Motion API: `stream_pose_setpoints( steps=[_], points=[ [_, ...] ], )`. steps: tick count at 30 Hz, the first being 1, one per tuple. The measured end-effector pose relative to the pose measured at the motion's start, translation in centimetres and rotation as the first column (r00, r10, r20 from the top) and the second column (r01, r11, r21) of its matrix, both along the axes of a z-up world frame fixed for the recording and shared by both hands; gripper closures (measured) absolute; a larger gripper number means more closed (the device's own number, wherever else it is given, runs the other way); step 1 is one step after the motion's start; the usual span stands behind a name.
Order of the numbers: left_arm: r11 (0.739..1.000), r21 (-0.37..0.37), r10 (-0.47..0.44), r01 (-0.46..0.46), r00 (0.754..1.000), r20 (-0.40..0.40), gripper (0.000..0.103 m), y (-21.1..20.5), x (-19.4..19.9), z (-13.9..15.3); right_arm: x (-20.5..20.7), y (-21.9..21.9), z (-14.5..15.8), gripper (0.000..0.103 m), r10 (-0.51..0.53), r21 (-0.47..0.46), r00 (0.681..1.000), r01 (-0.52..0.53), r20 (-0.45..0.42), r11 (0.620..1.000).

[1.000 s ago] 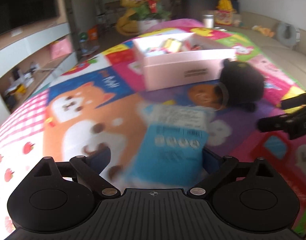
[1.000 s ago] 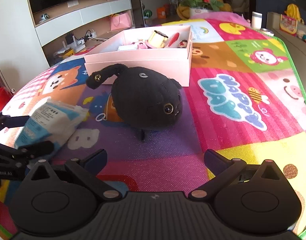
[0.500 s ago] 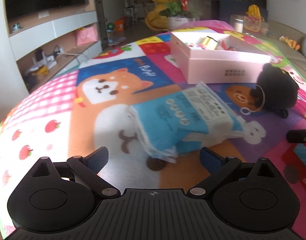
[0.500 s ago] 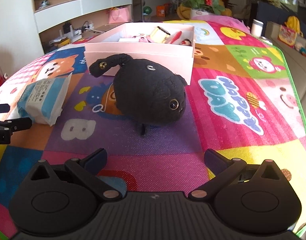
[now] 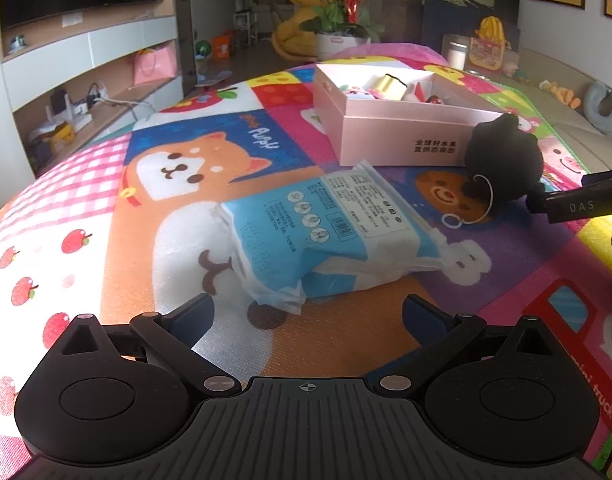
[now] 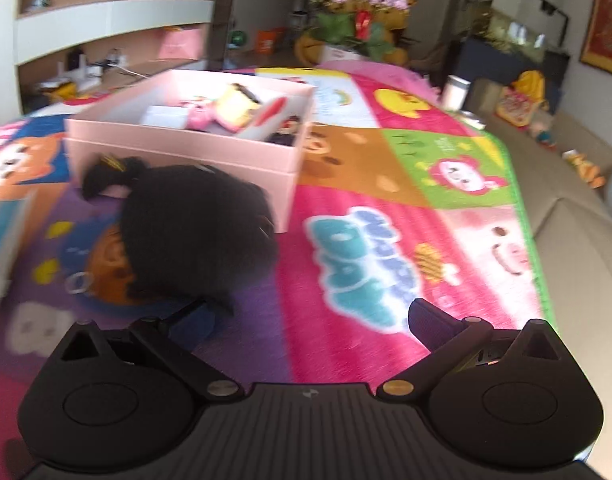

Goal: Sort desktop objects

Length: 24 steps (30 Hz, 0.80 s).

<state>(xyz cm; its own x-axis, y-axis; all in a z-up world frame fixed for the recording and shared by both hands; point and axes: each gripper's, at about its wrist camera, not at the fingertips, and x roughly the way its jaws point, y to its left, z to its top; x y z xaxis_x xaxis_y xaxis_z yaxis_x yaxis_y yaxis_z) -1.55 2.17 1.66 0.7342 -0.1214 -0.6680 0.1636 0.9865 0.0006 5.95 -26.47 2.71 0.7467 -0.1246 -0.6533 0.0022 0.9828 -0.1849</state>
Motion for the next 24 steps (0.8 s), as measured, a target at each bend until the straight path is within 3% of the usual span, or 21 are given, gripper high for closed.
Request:
stream_pose_setpoints(
  steps=[3, 9, 16, 20, 23, 24],
  points=[
    [1.000, -0.005, 0.000, 0.000, 1.000, -0.007, 0.000, 0.1, 0.1, -0.1, -0.8, -1.1, 0.7, 0.000, 0.024, 0.070, 1.000, -0.024, 0.003, 0.997],
    [1.000, -0.022, -0.006, 0.006, 1.000, -0.016, 0.000, -0.2, 0.2, -0.3, -2.7, -0.8, 2.4, 0.000, 0.182, 0.192, 0.982, -0.187, 0.044, 0.964],
    [0.999, -0.036, -0.013, 0.013, 1.000, 0.004, 0.000, -0.5, 0.0, 0.6, 0.7, 1.7, 2.8, 0.000, 0.150, 0.252, 0.987, -0.159, 0.055, 0.954],
    [0.998, 0.019, -0.061, 0.060, 0.997, 0.052, 0.000, -0.7, 0.0, 1.6, 2.6, 2.3, 1.7, 0.000, 0.119, 0.275, 0.993, -0.120, 0.022, 0.954],
    [0.991, 0.085, -0.105, 0.099, 0.992, 0.074, 0.000, -0.8, 0.7, 2.1, 2.3, 2.2, 1.9, 0.014, 0.138, 0.272, 0.990, -0.141, 0.028, 0.952],
    [0.990, 0.092, -0.111, 0.104, 0.991, 0.079, 0.000, -0.7, 1.1, 2.1, 2.0, 2.0, 2.1, 0.014, 0.142, 0.272, 0.989, -0.145, 0.029, 0.951]
  ],
)
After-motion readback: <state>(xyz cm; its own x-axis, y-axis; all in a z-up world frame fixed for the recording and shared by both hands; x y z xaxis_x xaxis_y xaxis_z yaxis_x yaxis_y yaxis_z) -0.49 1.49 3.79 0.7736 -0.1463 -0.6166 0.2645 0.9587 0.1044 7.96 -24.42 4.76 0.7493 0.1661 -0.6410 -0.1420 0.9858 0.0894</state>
